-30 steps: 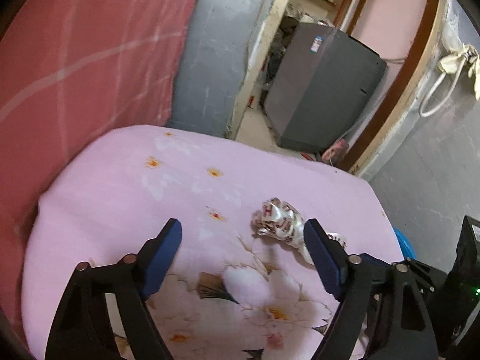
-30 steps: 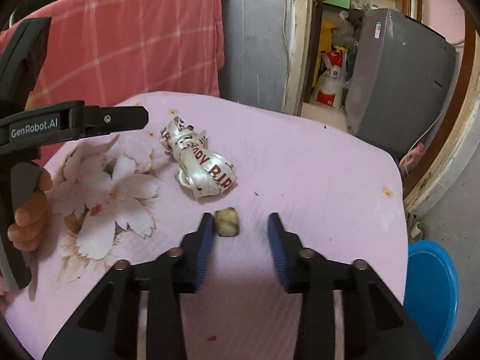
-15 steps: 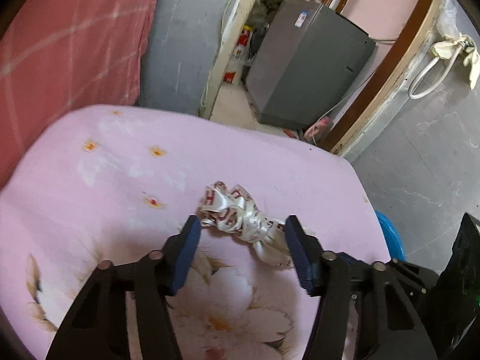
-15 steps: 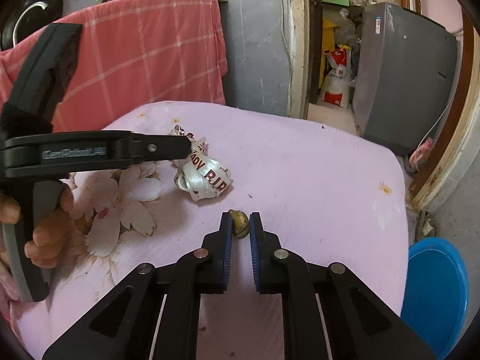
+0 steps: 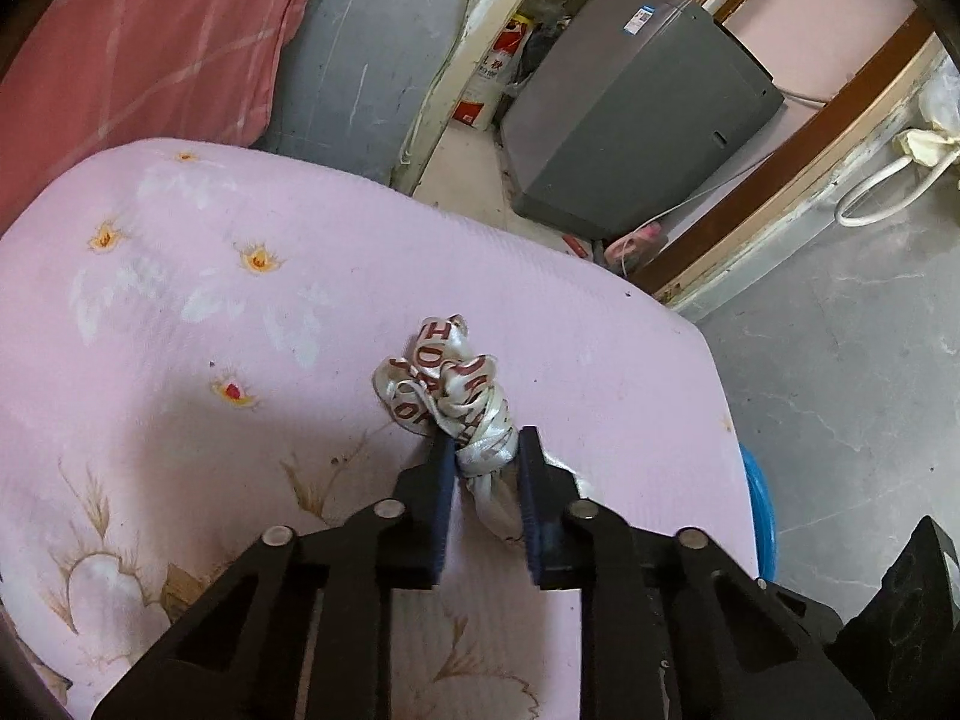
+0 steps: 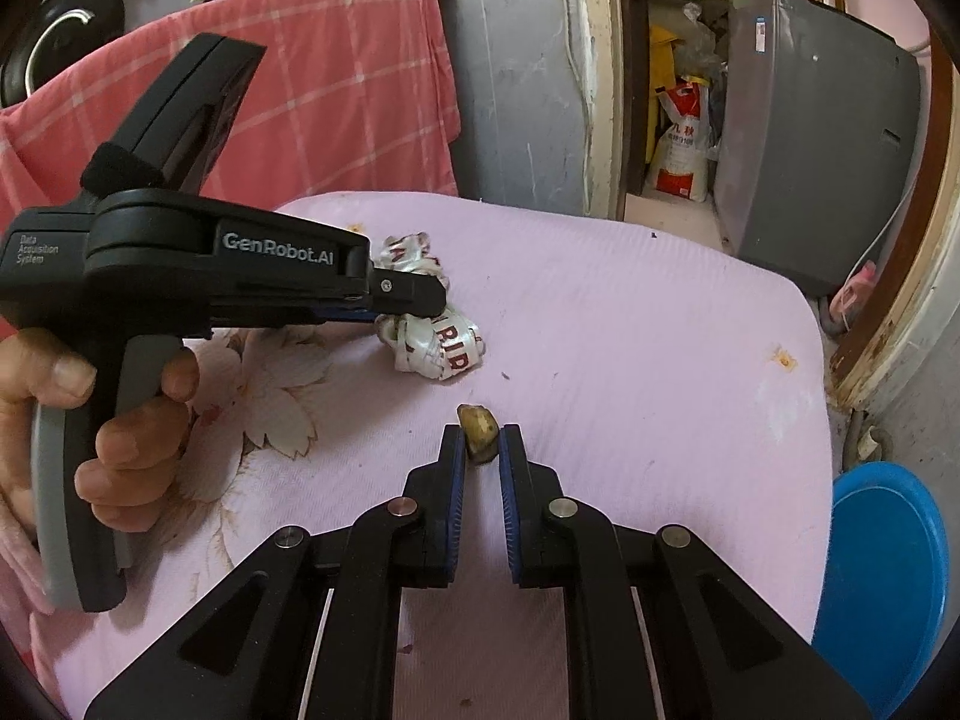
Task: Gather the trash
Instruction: 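Grasp the white ribbon wrapper with the left tool while the right tool grasps the yellow piece, then lift both held pieces and carry them over the blue bucket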
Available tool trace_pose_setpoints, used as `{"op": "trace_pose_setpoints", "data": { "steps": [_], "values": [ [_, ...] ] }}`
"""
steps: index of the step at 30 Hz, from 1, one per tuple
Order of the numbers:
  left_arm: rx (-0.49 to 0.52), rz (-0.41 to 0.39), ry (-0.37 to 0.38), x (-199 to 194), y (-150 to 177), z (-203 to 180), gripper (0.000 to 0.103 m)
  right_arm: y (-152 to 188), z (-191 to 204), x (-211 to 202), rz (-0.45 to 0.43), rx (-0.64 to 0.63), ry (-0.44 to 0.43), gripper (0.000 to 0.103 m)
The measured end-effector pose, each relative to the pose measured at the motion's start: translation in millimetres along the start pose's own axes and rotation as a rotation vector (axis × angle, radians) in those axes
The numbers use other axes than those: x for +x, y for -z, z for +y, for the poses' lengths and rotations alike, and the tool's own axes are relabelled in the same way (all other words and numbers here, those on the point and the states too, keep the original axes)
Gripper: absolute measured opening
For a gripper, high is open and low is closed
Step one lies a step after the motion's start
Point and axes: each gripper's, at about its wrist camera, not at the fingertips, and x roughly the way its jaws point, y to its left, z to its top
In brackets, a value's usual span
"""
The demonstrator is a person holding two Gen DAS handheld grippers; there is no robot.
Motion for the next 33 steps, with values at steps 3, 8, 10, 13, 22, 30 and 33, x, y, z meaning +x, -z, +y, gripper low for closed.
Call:
{"op": "trace_pose_setpoints", "data": {
  "steps": [3,8,10,13,22,30,33],
  "values": [
    [0.023,-0.006,0.001,-6,3,3,0.011,-2,-1,3,0.009,0.001,-0.002,0.011],
    [0.053,-0.029,-0.035,-15,14,7,0.010,-9,-2,10,0.032,0.015,-0.005,0.013],
    [0.058,-0.037,-0.038,-19,20,7,0.010,-12,-3,12,0.035,0.020,-0.004,0.013],
    [0.083,-0.058,-0.057,-25,29,5,0.010,-13,-3,13,0.031,0.022,-0.003,0.013],
    [0.186,-0.194,-0.079,-52,58,-19,0.010,-3,-6,-22,-0.136,0.040,0.000,0.012],
    [0.281,-0.398,-0.061,-88,76,-64,0.010,9,-14,-104,-0.448,0.046,0.099,0.012],
    [0.319,-0.472,-0.043,-101,85,-89,0.010,14,-19,-134,-0.542,0.052,0.159,0.012]
  ]
}}
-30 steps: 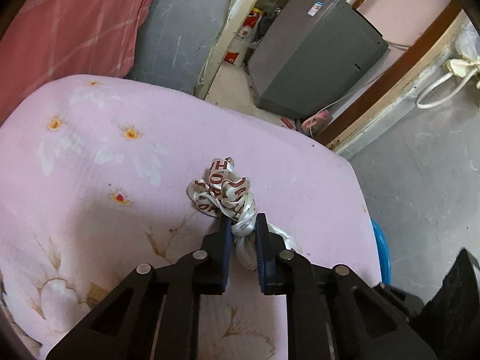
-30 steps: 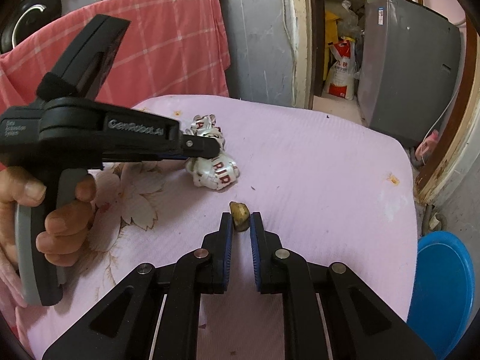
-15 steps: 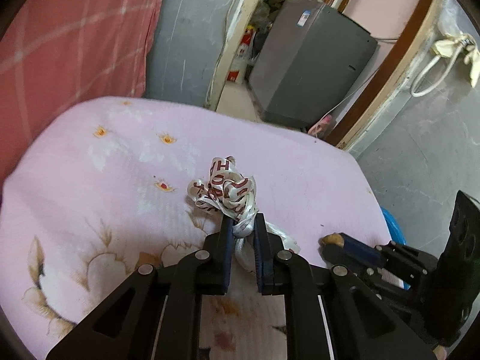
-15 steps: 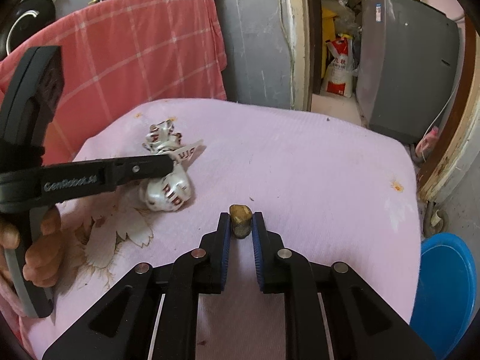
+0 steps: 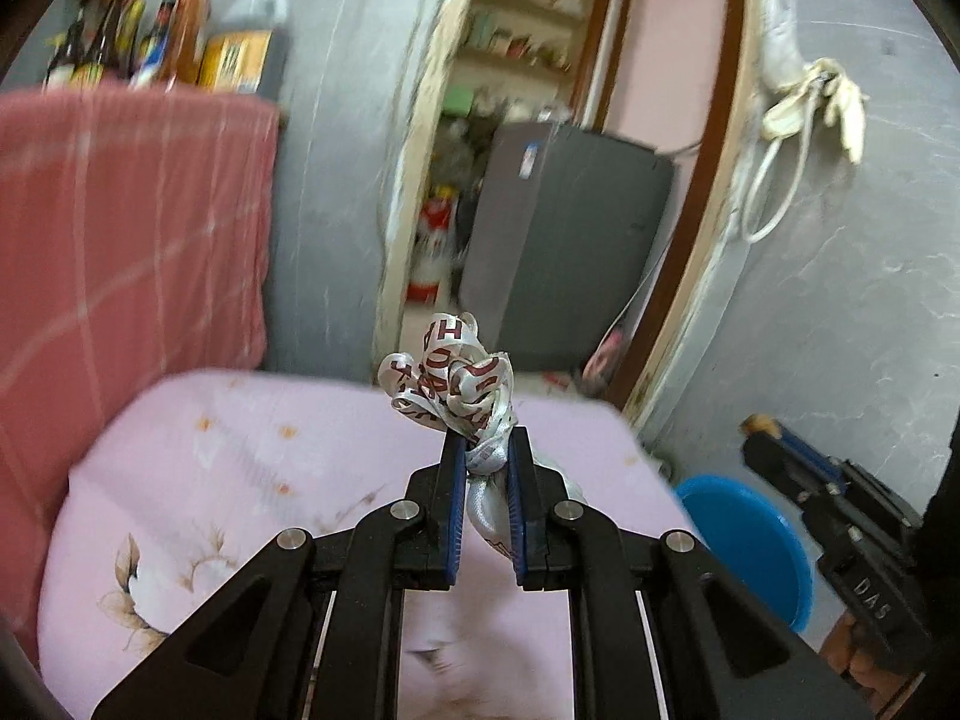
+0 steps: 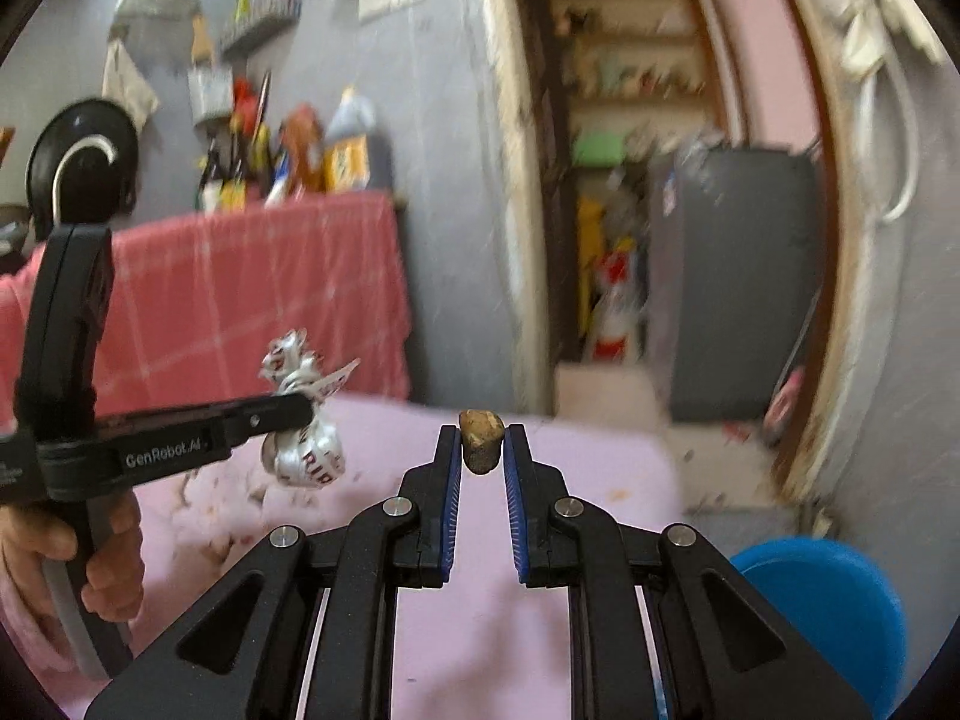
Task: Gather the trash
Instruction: 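Lift both held pieces and carry them over the blue bucket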
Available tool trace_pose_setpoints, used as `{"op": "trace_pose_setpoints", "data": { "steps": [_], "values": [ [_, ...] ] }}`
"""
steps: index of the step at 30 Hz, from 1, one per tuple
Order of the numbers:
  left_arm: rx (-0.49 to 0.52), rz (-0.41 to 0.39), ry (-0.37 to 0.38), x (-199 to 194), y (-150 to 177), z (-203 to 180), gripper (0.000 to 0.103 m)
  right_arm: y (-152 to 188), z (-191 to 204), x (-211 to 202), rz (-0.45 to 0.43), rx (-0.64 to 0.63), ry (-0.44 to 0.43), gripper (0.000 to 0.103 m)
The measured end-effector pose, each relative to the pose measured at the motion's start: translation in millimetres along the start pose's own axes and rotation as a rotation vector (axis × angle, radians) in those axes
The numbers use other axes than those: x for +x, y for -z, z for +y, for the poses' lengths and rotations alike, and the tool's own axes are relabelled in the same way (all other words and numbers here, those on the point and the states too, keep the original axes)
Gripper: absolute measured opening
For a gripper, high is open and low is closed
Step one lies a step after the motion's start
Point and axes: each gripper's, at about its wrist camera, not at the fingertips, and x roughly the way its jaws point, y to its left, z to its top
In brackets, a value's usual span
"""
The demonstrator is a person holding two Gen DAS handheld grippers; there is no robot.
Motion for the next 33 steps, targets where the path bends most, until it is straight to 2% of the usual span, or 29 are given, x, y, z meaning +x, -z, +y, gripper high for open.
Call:
{"op": "trace_pose_setpoints", "data": {
  "steps": [8,13,19,25,33],
  "values": [
    [0.090,-0.130,0.053,-14,-13,-55,0.010,-15,-39,-64,-0.179,0.018,0.157,0.012],
    [0.138,-0.165,0.109,-13,-15,-97,0.010,-13,-70,-94,-0.230,0.032,0.246,0.012],
    [0.169,-0.158,0.178,2,-10,-143,0.010,-3,-103,-112,-0.231,0.072,0.325,0.012],
    [0.174,-0.127,0.224,24,-3,-178,0.011,12,-133,-122,-0.203,0.104,0.364,0.012],
    [0.160,-0.001,0.272,65,10,-204,0.011,31,-161,-111,-0.095,0.180,0.350,0.013]
  ]
}}
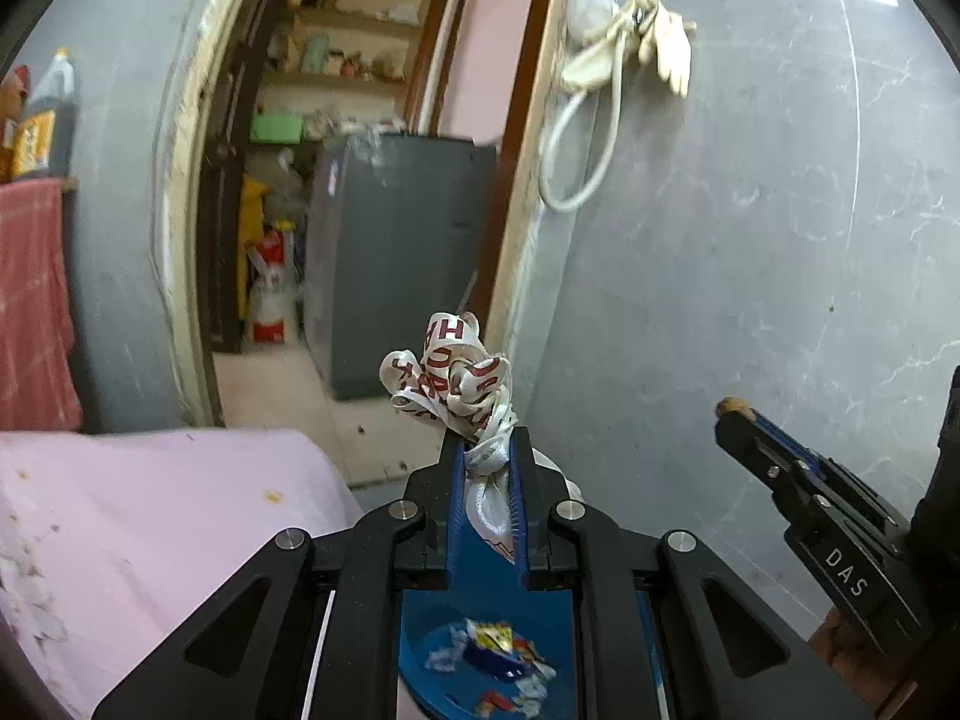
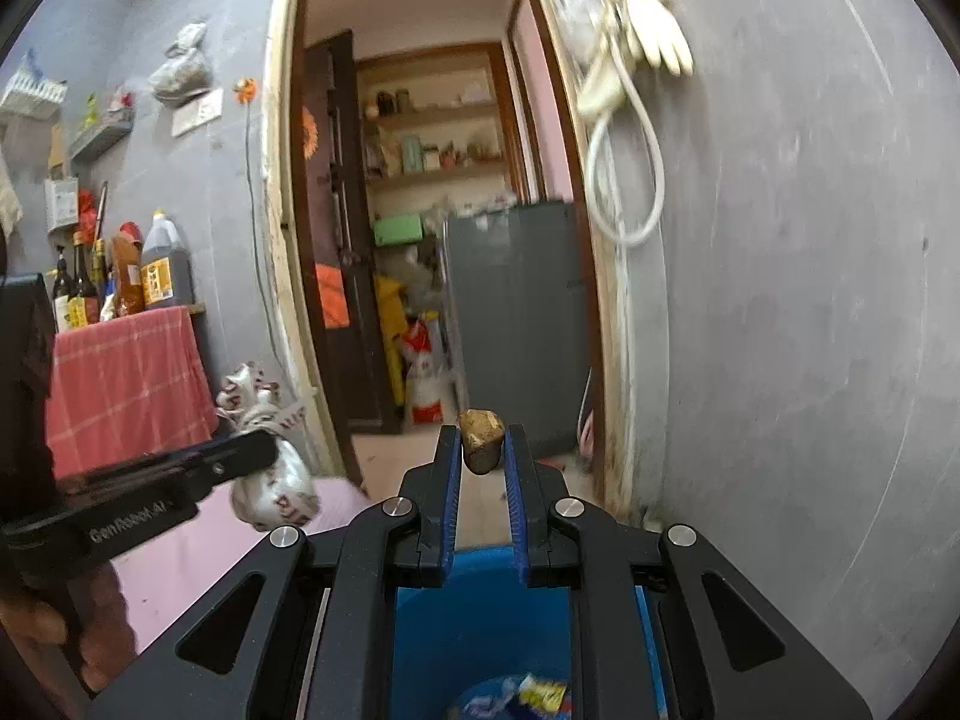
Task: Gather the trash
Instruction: 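Lift both held pieces and carry them over the blue bucket, then open both tools to drop the wrapper and yellow piece into the bucket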
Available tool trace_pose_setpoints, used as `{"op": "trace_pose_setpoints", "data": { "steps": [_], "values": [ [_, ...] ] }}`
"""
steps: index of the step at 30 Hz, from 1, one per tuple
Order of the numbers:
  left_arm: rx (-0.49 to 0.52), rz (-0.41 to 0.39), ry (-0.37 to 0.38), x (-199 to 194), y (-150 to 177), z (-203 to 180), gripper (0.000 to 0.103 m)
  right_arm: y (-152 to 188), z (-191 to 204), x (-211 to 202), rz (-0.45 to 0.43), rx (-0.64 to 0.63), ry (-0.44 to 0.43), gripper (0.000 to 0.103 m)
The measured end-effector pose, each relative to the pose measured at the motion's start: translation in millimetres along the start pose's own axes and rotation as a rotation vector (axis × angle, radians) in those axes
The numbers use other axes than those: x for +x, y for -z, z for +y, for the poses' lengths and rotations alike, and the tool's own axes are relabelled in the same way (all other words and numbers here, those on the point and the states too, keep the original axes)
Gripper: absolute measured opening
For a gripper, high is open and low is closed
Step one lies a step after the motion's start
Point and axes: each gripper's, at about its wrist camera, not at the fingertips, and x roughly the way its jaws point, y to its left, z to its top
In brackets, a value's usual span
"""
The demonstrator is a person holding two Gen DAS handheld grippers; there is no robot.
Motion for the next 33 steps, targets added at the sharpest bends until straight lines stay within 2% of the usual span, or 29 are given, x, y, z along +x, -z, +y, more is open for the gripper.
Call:
{"op": "trace_pose_setpoints", "data": {
  "steps": [4,12,33],
  "values": [
    [-0.028,0.062,0.026,21,4,1,0.011,6,-8,10,0.063,0.026,-0.003,0.013],
    [-0.076,0.158,0.025,51,16,7,0.011,16,-19,22,0.141,0.056,0.003,0.013],
    [-0.095,0.302,0.040,80,40,16,0.014,28,-24,42,0.246,0.078,0.012,0.013]
  ]
}}
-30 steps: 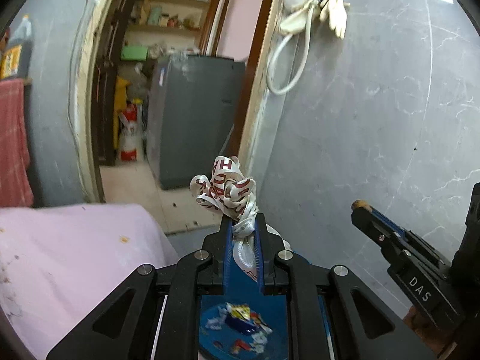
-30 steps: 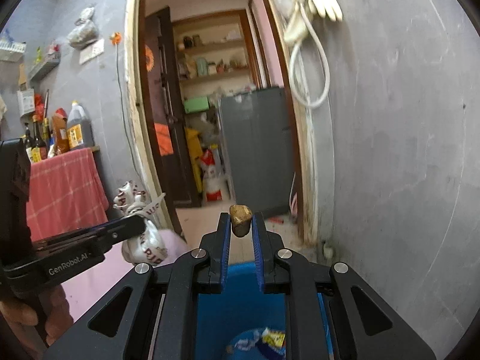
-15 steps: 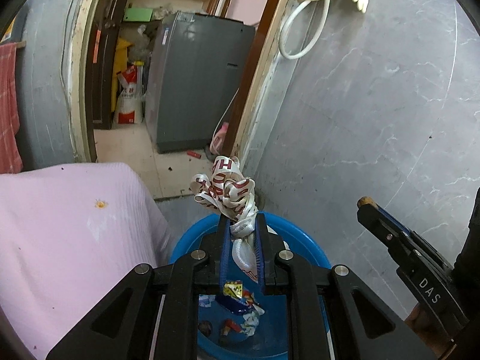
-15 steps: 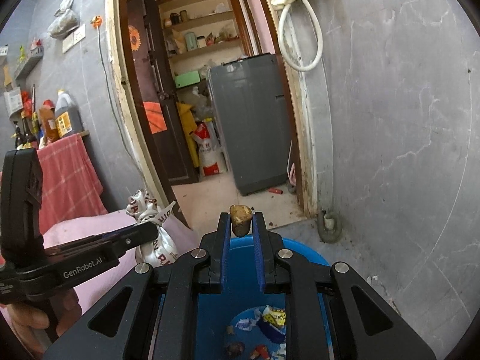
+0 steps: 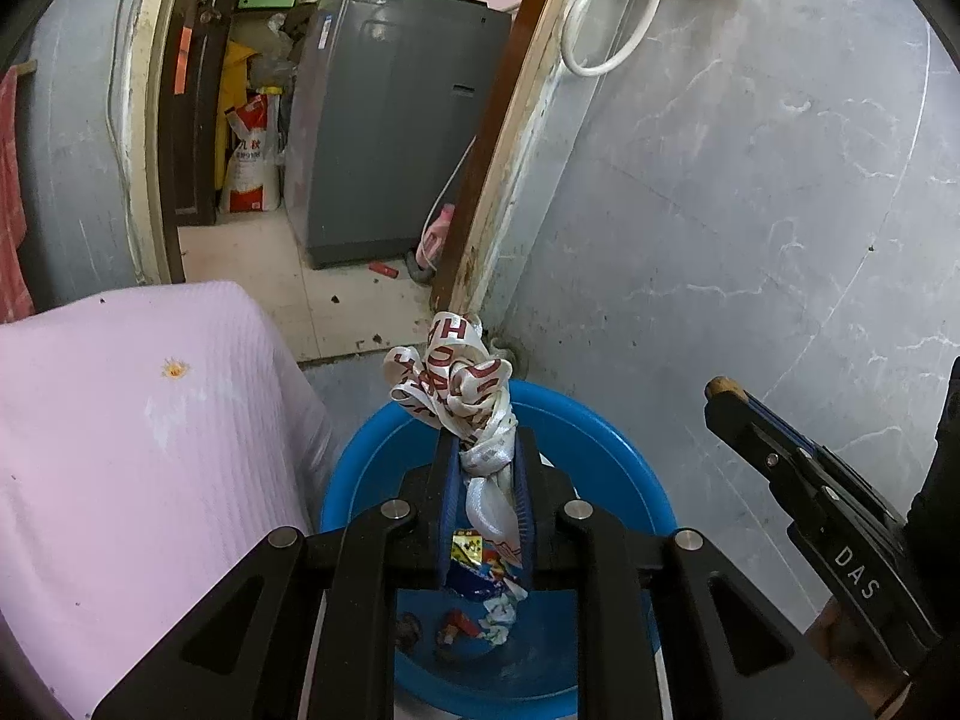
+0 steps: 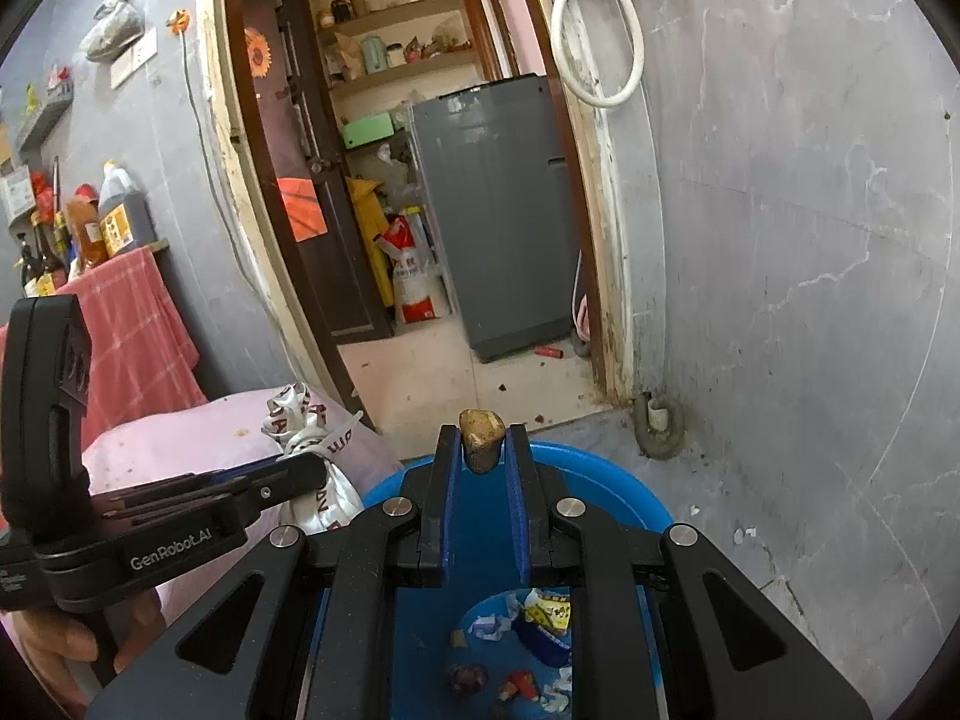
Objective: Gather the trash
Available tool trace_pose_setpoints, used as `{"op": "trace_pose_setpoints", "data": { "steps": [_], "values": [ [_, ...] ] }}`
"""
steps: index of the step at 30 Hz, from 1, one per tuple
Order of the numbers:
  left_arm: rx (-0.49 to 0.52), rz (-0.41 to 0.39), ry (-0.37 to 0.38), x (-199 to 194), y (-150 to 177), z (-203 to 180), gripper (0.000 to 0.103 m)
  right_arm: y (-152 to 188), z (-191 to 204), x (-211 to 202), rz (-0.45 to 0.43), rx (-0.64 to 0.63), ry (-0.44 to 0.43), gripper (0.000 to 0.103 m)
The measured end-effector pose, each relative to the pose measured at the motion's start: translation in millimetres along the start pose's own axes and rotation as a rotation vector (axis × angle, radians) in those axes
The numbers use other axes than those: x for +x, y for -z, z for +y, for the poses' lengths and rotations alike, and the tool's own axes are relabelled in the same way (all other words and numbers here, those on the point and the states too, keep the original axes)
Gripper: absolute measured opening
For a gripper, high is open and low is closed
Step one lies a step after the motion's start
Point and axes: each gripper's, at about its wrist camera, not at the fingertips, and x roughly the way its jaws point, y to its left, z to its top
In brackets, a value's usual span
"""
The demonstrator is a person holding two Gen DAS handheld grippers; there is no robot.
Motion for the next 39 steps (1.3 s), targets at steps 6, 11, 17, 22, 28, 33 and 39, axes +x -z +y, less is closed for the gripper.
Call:
{"op": "trace_pose_setpoints", "data": {
  "steps": [6,11,17,22,28,33,39],
  "values": [
    [-0.002,0.036,0.001,6,-1,2,0.020,1,-2,3,0.017,0.008,0.003,0.013],
    [-0.013,0.038,0.005,5,0,7,0.025,2,0,6,0.032,0.009,0.005,0.013],
    [-0.017,0.033,0.000,2,1,10,0.032,1,0,9,0.044,0.008,0.010,0.015],
    [-0.028,0.026,-0.008,0,2,11,0.034,2,-2,9,0.045,0.014,0.014,0.024],
    [-0.038,-0.008,-0.026,-9,1,13,0.045,2,-4,9,0.039,0.022,0.021,0.032],
    [-0.042,-0.032,-0.059,-16,-2,14,0.057,0,-6,4,0.010,0.033,0.024,0.048],
    [-0.029,-0.084,-0.118,-30,-4,16,0.076,0,-6,-3,-0.023,0.038,0.034,0.073]
  ]
}}
